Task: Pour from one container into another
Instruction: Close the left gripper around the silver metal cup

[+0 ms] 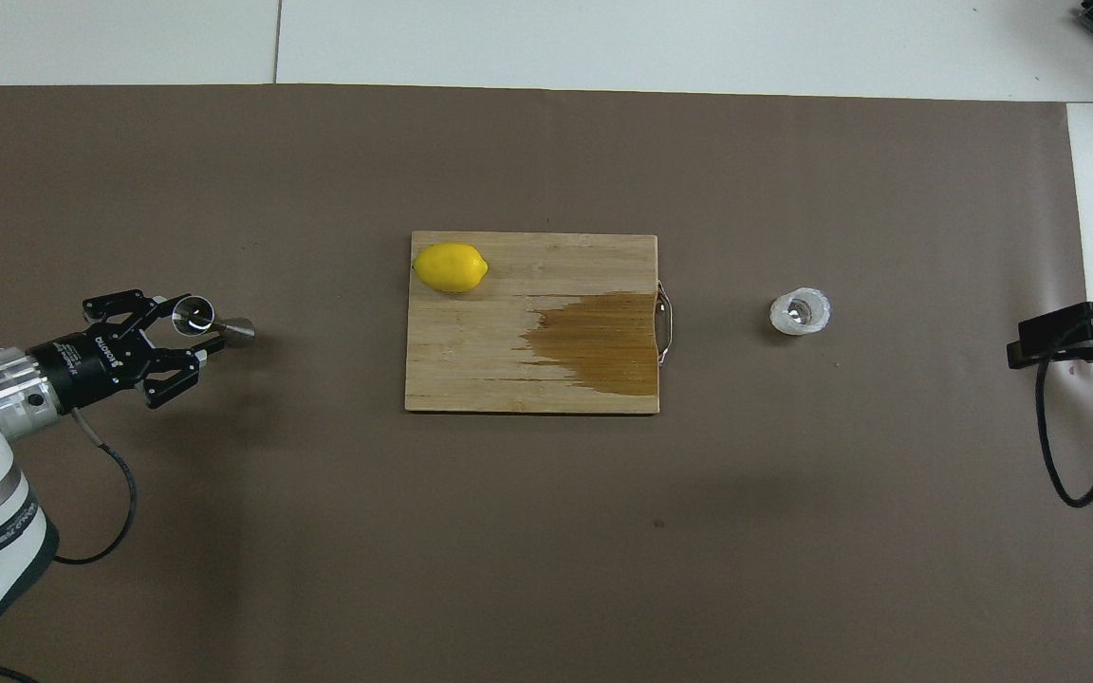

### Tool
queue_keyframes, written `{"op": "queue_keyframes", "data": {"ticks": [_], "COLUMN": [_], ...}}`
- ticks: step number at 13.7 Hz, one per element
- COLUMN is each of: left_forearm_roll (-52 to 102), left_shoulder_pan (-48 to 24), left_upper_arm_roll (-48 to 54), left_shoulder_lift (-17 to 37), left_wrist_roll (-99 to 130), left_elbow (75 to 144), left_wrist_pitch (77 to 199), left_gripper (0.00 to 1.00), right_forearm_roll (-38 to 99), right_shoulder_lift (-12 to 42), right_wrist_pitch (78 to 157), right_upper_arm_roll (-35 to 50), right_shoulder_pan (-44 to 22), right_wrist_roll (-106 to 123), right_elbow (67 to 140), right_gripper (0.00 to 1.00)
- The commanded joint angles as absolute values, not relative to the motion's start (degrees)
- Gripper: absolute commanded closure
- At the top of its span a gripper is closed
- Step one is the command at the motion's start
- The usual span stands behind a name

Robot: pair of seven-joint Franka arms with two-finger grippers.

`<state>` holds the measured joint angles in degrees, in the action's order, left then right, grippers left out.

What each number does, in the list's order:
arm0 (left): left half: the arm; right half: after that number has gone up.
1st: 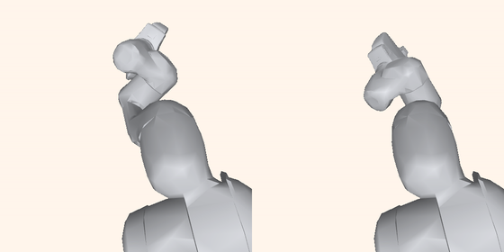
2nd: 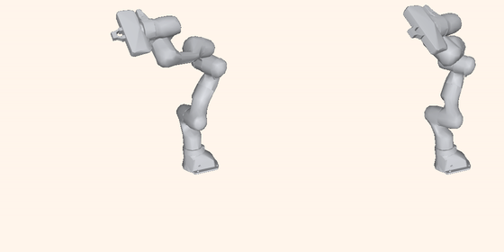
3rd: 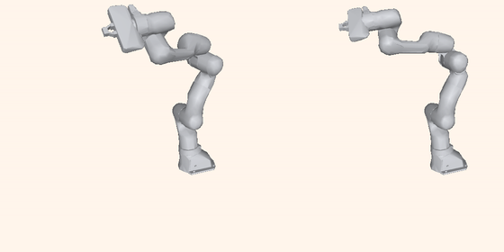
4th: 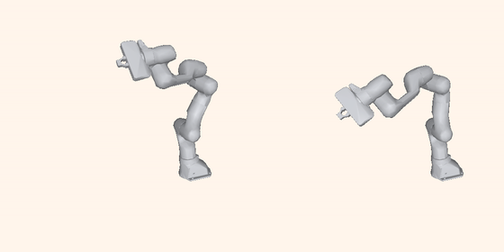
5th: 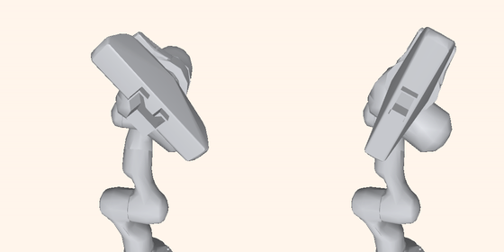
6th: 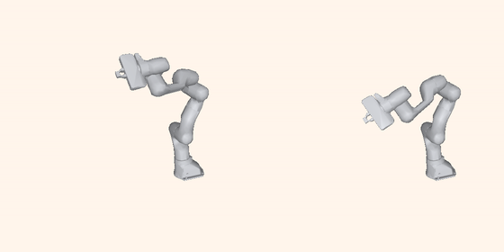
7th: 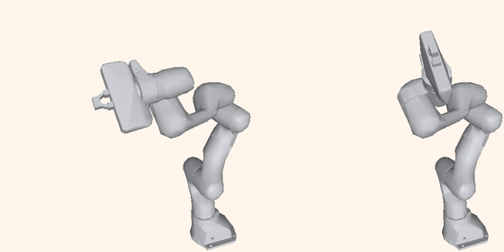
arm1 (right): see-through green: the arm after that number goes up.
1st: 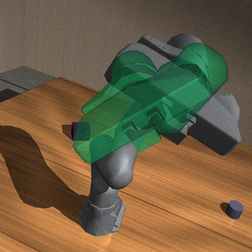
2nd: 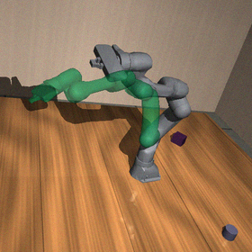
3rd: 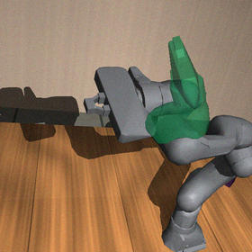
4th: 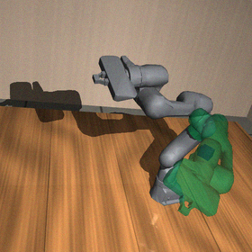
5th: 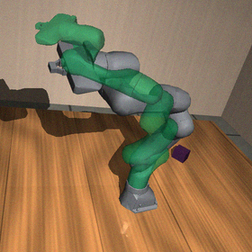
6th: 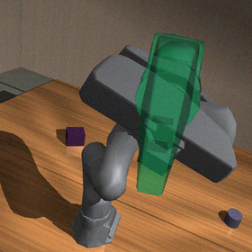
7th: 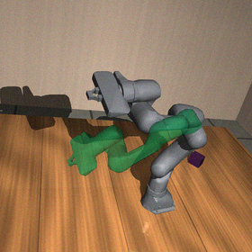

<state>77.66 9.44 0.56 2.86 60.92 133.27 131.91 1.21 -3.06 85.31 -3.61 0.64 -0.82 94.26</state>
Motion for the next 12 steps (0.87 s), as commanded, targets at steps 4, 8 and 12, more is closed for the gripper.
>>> {"op": "queue_keyframes", "data": {"ticks": [4, 8, 12], "left_forearm_roll": [79.0, 79.0, 79.0], "left_shoulder_pan": [8.9, 9.0, 9.1], "left_upper_arm_roll": [0.4, 0.3, 0.3], "left_shoulder_lift": [2.4, 2.4, 2.4], "left_wrist_roll": [59.8, 59.9, 59.9], "left_elbow": [134.3, 134.3, 134.3], "left_wrist_pitch": [133.1, 133.3, 133.3], "left_gripper": [0.33, 0.33, 0.39], "right_forearm_roll": [1.1, 1.1, 1.1], "right_shoulder_lift": [-2.7, -2.7, -2.7], "right_wrist_pitch": [84.6, 84.6, 84.6], "right_upper_arm_roll": [-3.0, -3.0, -3.0], "right_shoulder_pan": [1.5, 1.5, 1.5], "right_wrist_roll": [-1.5, -1.5, -1.5], "right_elbow": [93.5, 93.5, 93.5], "right_gripper": [0.00, 0.00, 0.00]}}
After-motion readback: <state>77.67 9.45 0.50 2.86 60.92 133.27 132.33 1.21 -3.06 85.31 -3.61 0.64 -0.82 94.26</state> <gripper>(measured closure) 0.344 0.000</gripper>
